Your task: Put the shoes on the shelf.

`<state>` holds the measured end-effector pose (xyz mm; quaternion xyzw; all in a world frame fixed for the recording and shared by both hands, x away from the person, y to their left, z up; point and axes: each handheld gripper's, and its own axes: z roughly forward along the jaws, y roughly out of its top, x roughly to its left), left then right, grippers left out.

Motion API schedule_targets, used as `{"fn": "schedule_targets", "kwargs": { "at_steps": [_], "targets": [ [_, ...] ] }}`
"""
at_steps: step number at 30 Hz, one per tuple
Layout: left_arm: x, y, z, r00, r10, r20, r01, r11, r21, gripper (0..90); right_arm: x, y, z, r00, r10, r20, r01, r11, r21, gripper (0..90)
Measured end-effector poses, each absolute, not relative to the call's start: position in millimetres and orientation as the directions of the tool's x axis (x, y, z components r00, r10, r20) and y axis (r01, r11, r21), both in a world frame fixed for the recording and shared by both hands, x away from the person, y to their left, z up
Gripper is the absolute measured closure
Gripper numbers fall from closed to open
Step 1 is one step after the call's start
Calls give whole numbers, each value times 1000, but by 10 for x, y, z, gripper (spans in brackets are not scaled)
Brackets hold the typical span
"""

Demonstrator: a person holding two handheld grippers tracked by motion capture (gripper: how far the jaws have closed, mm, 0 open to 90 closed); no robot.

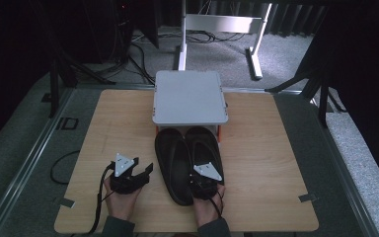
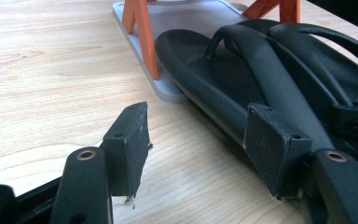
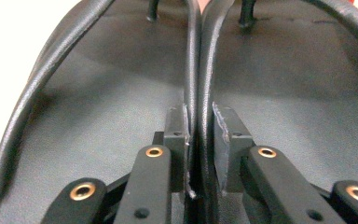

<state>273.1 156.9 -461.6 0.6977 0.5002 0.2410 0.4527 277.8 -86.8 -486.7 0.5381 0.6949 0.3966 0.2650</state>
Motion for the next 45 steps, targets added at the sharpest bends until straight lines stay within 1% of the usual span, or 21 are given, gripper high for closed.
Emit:
{"fn": "schedule_targets", "kwargs": {
  "at_steps": [3,7,10,11,13,16,18,19,22,25,29,45],
  "targets": [
    [2732,1569,-4617,383,916,-117,479,-89,873,408,2790,-863,-4865,-291,956,46,538,123,834,746],
    [2731,1568,-4617,385,916,-115,480,-92,873,408,2838,-886,-4845,-300,952,52,548,127,827,695],
    [2732,1569,-4618,384,916,-114,480,-92,872,408,2882,-906,-4826,-311,949,58,555,132,822,675],
    [2732,1569,-4618,384,916,-114,480,-92,872,408,2896,-906,-4822,-313,948,51,554,139,821,659],
    [2730,1570,-4618,383,917,-115,479,-91,873,408,2925,-904,-4816,-310,949,48,557,140,819,597],
    [2732,1573,-4618,382,917,-116,481,-90,872,408,2966,-898,-4816,-319,946,50,559,145,816,592],
    [2732,1570,-4621,383,917,-113,482,-93,871,408,2991,-881,-4814,-324,945,36,555,160,816,596],
    [2730,1569,-4621,383,917,-112,481,-95,871,408,3005,-868,-4813,-326,945,26,553,169,816,612],
    [2730,1571,-4620,382,917,-112,481,-93,872,408,3046,-843,-4807,-332,943,3,550,191,813,683],
    [2730,1572,-4620,380,918,-115,481,-90,872,408,3051,-854,-4811,-333,943,19,553,179,814,744],
    [2729,1574,-4620,380,918,-114,481,-91,872,408,3043,-865,-4819,-316,948,48,554,143,820,759],
    [2729,1608,-4621,372,922,-110,477,-88,874,408,3123,-896,-4801,-252,964,90,539,63,840,762]
  ]
}}
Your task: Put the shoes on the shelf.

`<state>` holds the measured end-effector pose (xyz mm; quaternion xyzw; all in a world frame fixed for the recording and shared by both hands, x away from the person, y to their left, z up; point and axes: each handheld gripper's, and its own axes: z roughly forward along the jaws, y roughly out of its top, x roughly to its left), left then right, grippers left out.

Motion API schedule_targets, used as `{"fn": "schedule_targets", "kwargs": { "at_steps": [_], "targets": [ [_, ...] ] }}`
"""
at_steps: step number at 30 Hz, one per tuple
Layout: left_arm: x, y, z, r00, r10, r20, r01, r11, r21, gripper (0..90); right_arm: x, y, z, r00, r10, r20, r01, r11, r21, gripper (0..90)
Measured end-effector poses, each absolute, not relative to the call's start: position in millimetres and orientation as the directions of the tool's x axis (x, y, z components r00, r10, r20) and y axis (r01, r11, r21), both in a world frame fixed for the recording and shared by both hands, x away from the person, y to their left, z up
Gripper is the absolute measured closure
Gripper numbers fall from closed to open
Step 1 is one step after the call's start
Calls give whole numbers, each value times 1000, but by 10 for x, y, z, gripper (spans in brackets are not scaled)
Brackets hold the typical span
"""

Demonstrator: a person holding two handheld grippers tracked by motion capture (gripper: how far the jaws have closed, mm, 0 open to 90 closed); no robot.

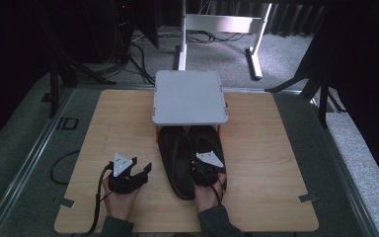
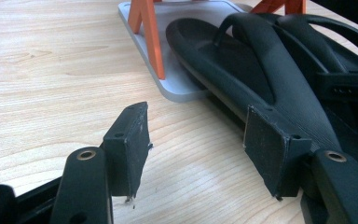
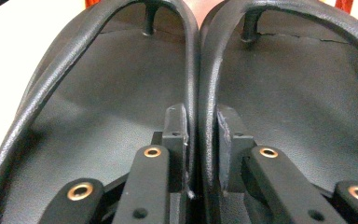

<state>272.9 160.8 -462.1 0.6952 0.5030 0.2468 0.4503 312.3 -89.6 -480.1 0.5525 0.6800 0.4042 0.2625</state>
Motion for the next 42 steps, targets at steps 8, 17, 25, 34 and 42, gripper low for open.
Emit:
{"fn": "schedule_targets", "kwargs": {
  "at_steps": [8,17,25,34,42],
  "targets": [
    [2725,1624,-4614,367,923,-111,476,-83,876,408,3208,-799,-4726,-221,969,108,514,22,858,762],
    [2717,1664,-4602,360,926,-117,474,-73,877,408,3345,-728,-4703,-181,977,115,492,-12,870,762],
    [2719,1662,-4607,360,925,-117,475,-74,877,408,3495,-681,-4733,-158,979,129,485,-37,874,761],
    [2718,1670,-4611,358,926,-119,476,-71,877,408,3689,-619,-4758,-144,980,133,478,-49,877,761],
    [2715,1677,-4607,356,927,-120,474,-69,878,408,3828,-579,-4766,-135,983,122,456,-48,889,759]
  ]
}}
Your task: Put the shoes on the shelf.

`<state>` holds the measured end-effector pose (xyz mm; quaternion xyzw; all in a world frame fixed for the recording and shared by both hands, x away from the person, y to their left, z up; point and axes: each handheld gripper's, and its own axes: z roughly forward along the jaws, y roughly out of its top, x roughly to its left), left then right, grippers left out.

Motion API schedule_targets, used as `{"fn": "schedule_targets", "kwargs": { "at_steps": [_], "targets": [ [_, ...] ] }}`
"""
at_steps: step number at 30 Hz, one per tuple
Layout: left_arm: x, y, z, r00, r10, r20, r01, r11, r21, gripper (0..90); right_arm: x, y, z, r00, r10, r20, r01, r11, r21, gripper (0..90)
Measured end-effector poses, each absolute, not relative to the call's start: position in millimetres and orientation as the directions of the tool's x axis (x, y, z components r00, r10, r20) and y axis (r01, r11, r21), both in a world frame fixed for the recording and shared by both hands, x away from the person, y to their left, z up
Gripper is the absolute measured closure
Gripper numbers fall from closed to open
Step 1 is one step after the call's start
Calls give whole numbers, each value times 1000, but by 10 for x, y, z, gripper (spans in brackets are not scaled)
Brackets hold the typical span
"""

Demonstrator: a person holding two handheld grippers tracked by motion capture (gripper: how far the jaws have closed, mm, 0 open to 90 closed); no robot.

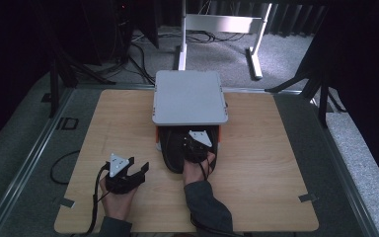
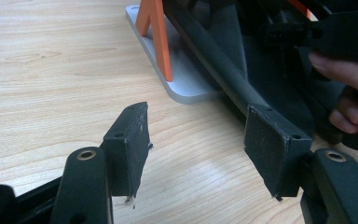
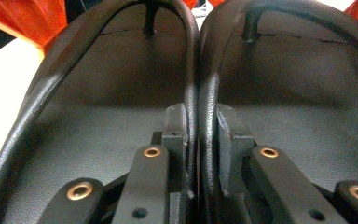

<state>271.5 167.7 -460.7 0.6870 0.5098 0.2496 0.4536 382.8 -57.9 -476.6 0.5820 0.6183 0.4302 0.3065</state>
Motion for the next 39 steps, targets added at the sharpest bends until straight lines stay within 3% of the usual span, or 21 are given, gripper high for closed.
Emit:
{"fn": "schedule_targets", "kwargs": {
  "at_steps": [16,23,26,33,39],
  "targets": [
    [2707,1700,-4597,352,928,-123,472,-63,879,409,3975,-487,-4841,-117,988,96,470,-30,882,742],
    [2705,1704,-4596,352,928,-123,472,-63,879,409,3921,-484,-4767,-125,990,72,469,-5,883,587],
    [2703,1706,-4594,350,929,-123,471,-60,880,408,3856,-465,-4695,-125,991,42,470,22,882,570],
    [2696,1708,-4589,349,929,-122,467,-59,882,408,3883,-433,-4790,-118,993,24,513,40,857,597],
    [2698,1715,-4589,349,929,-124,466,-58,883,409,3922,-399,-4836,-80,997,8,513,34,858,764]
  ]
}}
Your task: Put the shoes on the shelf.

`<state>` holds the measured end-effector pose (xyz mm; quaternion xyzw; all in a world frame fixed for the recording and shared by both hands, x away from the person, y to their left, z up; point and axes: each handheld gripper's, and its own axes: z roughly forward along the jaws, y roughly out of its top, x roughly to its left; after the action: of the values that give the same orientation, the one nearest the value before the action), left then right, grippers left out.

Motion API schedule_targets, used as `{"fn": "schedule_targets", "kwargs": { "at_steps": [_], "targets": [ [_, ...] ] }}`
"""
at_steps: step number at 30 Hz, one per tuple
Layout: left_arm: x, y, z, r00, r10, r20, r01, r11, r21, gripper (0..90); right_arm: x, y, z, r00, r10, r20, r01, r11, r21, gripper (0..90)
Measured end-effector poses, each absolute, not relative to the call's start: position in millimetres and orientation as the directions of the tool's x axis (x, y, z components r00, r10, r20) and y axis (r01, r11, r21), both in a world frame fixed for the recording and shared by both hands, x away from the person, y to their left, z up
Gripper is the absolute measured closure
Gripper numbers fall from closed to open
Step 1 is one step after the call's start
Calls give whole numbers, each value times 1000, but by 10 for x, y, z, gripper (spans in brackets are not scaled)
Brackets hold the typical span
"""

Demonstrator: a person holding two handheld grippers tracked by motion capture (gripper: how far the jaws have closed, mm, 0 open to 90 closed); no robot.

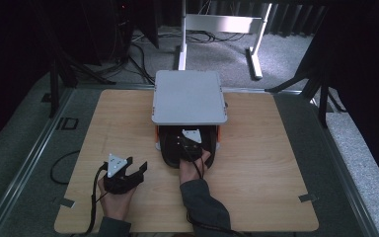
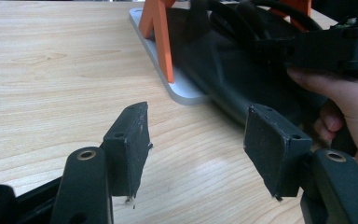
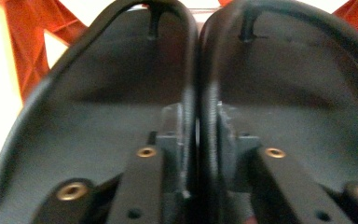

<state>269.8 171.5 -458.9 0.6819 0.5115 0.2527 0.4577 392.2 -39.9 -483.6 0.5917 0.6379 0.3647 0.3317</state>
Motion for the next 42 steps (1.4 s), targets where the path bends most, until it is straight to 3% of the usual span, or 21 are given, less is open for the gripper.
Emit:
{"fn": "schedule_targets", "kwargs": {
  "at_steps": [30,42],
  "targets": [
    [2696,1717,-4601,348,929,-126,473,-58,879,409,4163,-393,-4852,-68,997,22,413,8,911,751],
    [2689,1726,-4603,341,932,-123,472,-57,880,409,4044,-424,-4837,-91,996,8,399,29,917,562]
  ]
}}
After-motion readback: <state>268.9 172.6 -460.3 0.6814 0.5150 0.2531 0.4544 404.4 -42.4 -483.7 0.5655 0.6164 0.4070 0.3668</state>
